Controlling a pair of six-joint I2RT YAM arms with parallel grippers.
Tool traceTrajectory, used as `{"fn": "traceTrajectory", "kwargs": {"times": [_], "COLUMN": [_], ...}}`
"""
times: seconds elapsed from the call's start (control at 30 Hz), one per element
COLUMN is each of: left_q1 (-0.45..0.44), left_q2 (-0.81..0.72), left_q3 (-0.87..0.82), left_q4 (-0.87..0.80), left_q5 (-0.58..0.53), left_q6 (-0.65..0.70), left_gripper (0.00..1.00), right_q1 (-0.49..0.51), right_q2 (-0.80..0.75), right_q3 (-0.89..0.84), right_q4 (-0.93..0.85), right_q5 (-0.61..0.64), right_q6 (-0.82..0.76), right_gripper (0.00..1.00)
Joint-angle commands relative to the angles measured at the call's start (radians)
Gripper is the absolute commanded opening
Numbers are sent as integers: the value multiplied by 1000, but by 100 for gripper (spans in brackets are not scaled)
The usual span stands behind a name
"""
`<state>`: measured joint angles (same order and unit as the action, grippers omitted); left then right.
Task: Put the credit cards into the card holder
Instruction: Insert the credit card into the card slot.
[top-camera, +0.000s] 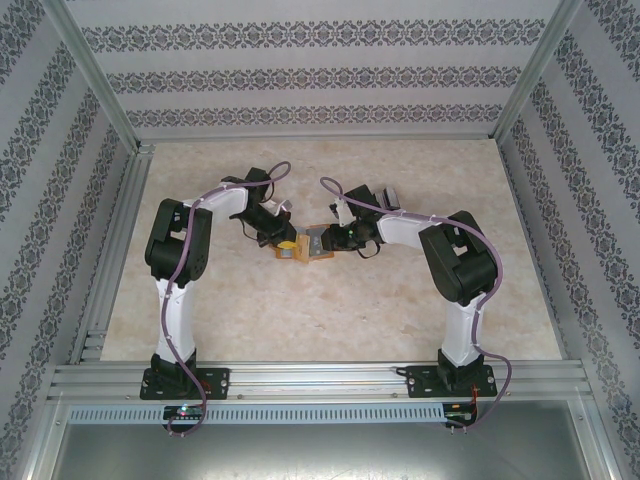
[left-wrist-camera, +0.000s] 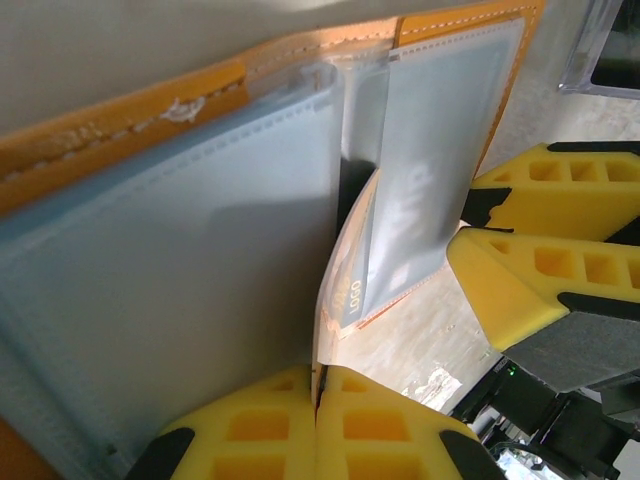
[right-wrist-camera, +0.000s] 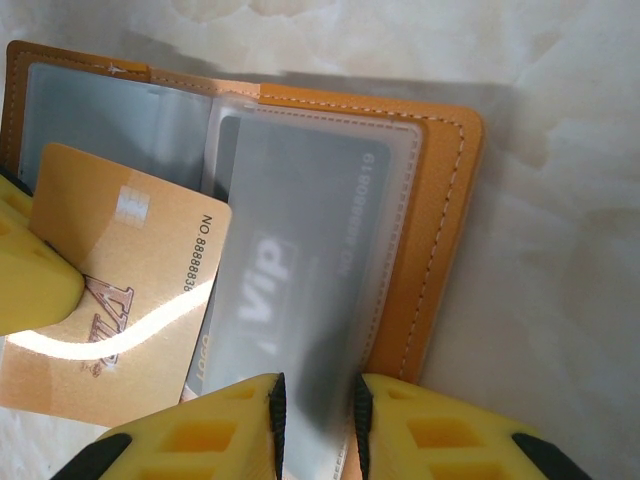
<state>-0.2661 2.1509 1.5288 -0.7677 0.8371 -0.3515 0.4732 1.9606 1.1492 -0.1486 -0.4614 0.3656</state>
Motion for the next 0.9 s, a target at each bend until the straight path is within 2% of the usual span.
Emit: {"fn": "traceTrajectory", "kwargs": {"times": [0.0, 0.57, 0.73, 0.87], "left_q1": [11, -5, -7, -11], "left_q2": [40, 71, 70, 53], "left_q3": [19, 16, 22, -21], "left_q4": [-41, 73, 48, 124], "left_q5": [-47, -40, -86, -88], "left_q6": [-29, -89, -69, -104], "left_gripper": [0, 0, 0, 0], "right_q1": [-2, -4, -3, -5], "right_q2": [12, 15, 15, 21], "right_q3": [-31, -35, -38, -39], "right_q4": [-30, -26, -30, -25], "right_q5": [-6, -11, -10, -14], "right_q6": [-21, -19, -22, -18], "right_gripper": [29, 29, 29, 29]}}
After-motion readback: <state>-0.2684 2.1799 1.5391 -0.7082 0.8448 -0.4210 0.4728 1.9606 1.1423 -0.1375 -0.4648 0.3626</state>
